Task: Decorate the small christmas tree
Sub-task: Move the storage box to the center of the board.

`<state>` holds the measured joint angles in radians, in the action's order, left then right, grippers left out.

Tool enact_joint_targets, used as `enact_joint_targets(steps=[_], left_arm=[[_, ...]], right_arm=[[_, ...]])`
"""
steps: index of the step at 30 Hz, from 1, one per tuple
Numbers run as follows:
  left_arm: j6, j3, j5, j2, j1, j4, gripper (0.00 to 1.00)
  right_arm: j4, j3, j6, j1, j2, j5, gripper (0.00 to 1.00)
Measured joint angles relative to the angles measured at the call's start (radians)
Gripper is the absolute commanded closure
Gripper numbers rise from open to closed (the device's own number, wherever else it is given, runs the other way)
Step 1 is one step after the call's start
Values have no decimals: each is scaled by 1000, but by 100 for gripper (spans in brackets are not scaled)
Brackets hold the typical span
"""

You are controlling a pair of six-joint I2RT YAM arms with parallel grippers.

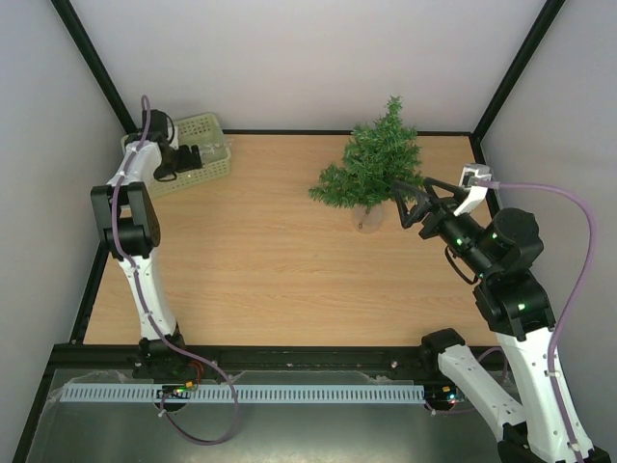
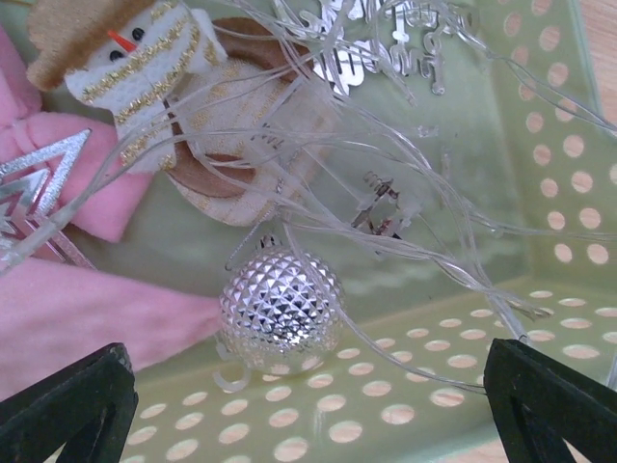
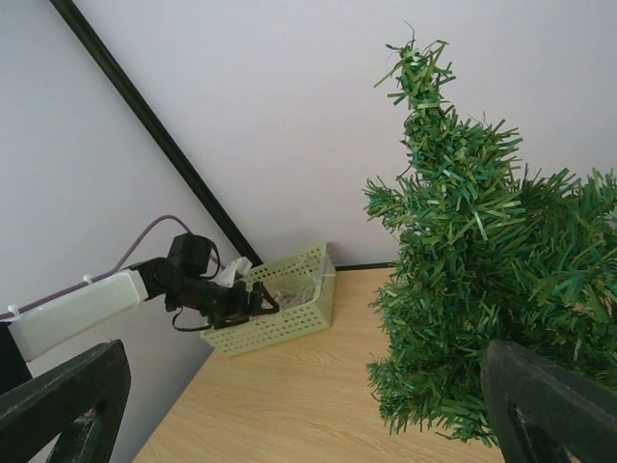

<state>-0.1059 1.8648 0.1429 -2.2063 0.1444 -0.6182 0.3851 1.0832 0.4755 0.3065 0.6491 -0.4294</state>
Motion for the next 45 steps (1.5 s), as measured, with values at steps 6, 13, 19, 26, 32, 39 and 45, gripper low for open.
enact_joint_targets(steps=[6,13,19,26,32,39,45], left_arm=[[-18,-95,19,90,-57,-27,0],[-42,-286,72,262,-198,-6,2],[-26,-386,97,325,-283,13,2],[32,-438,-112,428,-259,16,1],[54,-459,-156,464,-160,64,1],[56,-459,-122,395,-91,72,1],[57,-459,-76,369,-104,74,1]], right_arm=[[0,-22,-11,0,0,18,2],[8,-32,-26,0,-3,34,2],[8,-32,-32,0,-5,40,2],[7,-42,-42,0,-30,21,2],[7,-44,-42,0,-31,17,2],[7,-44,-47,0,-42,18,2],[8,-44,-50,0,-43,18,2]])
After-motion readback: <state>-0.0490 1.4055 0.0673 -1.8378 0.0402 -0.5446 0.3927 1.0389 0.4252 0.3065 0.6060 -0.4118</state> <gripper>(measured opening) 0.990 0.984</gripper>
